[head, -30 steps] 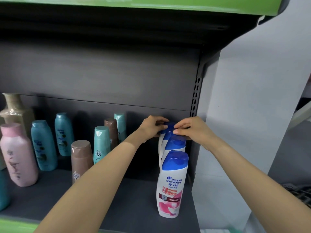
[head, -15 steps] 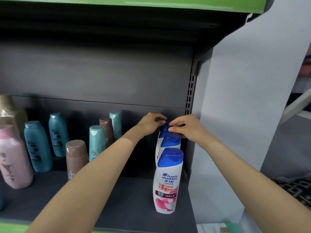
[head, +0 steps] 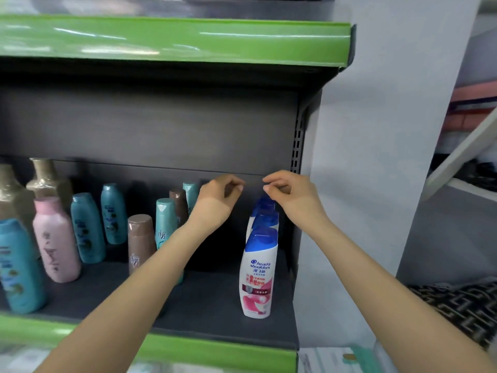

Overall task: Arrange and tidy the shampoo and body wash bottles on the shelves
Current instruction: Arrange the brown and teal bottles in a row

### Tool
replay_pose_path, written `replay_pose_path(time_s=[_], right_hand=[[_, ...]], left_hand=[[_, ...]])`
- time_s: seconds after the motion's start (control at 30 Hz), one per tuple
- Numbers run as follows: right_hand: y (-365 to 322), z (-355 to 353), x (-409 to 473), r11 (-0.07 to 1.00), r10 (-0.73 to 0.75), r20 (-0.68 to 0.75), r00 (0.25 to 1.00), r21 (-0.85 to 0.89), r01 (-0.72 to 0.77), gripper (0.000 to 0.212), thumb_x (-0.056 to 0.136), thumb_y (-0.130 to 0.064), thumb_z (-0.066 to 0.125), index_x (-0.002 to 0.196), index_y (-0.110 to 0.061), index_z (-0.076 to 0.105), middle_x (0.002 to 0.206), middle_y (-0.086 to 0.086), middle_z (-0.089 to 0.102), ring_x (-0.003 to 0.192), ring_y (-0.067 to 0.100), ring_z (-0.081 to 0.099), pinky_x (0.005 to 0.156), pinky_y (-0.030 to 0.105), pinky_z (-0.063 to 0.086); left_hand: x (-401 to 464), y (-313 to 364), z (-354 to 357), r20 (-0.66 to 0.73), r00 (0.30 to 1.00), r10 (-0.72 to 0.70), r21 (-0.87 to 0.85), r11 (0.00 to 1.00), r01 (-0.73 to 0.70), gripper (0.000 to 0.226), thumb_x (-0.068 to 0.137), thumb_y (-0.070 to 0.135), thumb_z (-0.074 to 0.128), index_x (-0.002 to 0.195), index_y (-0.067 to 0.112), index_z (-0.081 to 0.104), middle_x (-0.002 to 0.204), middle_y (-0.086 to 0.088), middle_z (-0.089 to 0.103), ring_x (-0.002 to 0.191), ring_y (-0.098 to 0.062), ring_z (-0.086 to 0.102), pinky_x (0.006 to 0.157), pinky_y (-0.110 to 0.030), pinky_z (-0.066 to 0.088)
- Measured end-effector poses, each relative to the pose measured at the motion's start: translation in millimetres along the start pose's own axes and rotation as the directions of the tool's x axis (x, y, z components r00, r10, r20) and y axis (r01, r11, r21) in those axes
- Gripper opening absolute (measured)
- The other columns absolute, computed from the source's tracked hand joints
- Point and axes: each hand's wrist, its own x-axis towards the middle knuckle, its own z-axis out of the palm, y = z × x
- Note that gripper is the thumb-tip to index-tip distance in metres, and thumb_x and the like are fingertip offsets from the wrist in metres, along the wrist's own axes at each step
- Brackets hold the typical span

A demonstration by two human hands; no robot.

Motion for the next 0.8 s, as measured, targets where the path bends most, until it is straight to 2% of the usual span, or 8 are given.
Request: replay_pose_path(time_s=[0.07, 0.23, 0.37, 0.47, 0.57, 0.7, 0.8], right_hand=[[-11.4, 4.0, -14.9, 0.999, -0.033, 0.009, 0.999, 0.041, 0.033, 0.013, 0.088, -0.010, 0.061, 0.093, -0.019, 0.070, 0.086, -0.002, 0.068, 0.079, 0.010, 0.063, 0.076, 0.019, 0.049], [-42.3, 22.8, -48.5, 0.992, -0.123, 0.076, 0.989, 0.003, 0.123, 0.016, 0.089, -0.012, 0.058, 0.097, -0.018, 0.070, 0.087, -0.004, 0.069, 0.078, 0.007, 0.062, 0.068, 0.005, 0.043], [-62.7, 53.7, -67.8, 0.995, -0.077, 0.167, 0.983, -0.042, 0.085, 0.018, 0.090, -0.013, 0.059, 0.105, -0.015, 0.069, 0.087, -0.006, 0.064, 0.077, 0.008, 0.058, 0.066, 0.002, 0.040], [-71.4, 81.0, -77.9, 0.998, -0.028, 0.220, 0.975, -0.048, 0.039, 0.021, 0.091, -0.015, 0.059, 0.112, -0.014, 0.065, 0.091, -0.004, 0.064, 0.079, 0.007, 0.056, 0.065, 0.005, 0.042], [-77.6, 108.9, -83.4, 0.998, 0.044, 0.231, 0.972, -0.060, -0.031, 0.027, 0.092, -0.017, 0.059, 0.118, -0.013, 0.061, 0.102, 0.003, 0.067, 0.080, 0.007, 0.055, 0.069, 0.016, 0.042], [-87.3, 142.8, -87.0, 0.992, 0.117, 0.195, 0.974, -0.073, -0.104, 0.034, 0.092, -0.019, 0.059, 0.126, -0.014, 0.056, 0.112, 0.003, 0.063, 0.084, 0.004, 0.055, 0.065, 0.007, 0.037], [-94.7, 162.3, -89.4, 0.986, 0.161, 0.164, 0.973, -0.066, -0.152, 0.038, 0.092, -0.019, 0.059, 0.129, -0.014, 0.053, 0.118, 0.003, 0.061, 0.094, 0.007, 0.055, 0.065, 0.005, 0.035]], left_hand=[[-24.2, 8.9, -15.4, -0.027, 0.999, 0.038, 0.006, 0.999, -0.038, 0.013, 0.091, 0.012, 0.055, 0.099, 0.013, 0.066, 0.085, 0.001, 0.065, 0.077, -0.016, 0.062, 0.077, -0.022, 0.046], [-77.2, 18.3, -58.4, -0.177, 0.977, 0.118, 0.074, 0.992, -0.106, 0.011, 0.091, 0.014, 0.057, 0.097, 0.015, 0.066, 0.087, 0.005, 0.063, 0.077, -0.002, 0.058, 0.072, -0.010, 0.043], [-95.7, -1.8, -96.7, -0.268, 0.955, 0.130, 0.179, 0.980, -0.083, 0.014, 0.088, 0.015, 0.060, 0.101, 0.017, 0.065, 0.098, 0.004, 0.055, 0.088, -0.010, 0.057, 0.078, -0.018, 0.042], [-103.5, -25.2, -123.4, -0.263, 0.961, 0.087, 0.199, 0.979, -0.034, 0.024, 0.085, 0.016, 0.063, 0.109, 0.017, 0.063, 0.109, -0.002, 0.054, 0.099, -0.015, 0.056, 0.081, -0.009, 0.035], [-106.2, -50.4, -142.3, -0.181, 0.983, -0.014, 0.155, 0.987, 0.042, 0.032, 0.087, 0.021, 0.064, 0.118, 0.014, 0.058, 0.116, -0.005, 0.057, 0.103, -0.015, 0.056, 0.086, -0.018, 0.036], [-104.8, -79.7, -158.7, 0.019, 0.991, -0.133, 0.011, 0.991, 0.133, 0.039, 0.088, 0.024, 0.062, 0.125, 0.014, 0.053, 0.119, -0.004, 0.061, 0.100, -0.014, 0.058, 0.089, -0.023, 0.042], [-104.3, -92.7, -165.8, 0.160, 0.979, -0.125, -0.028, 0.991, 0.132, 0.038, 0.090, 0.024, 0.060, 0.126, 0.015, 0.053, 0.115, -0.001, 0.062, 0.098, -0.013, 0.060, 0.086, -0.020, 0.042]])
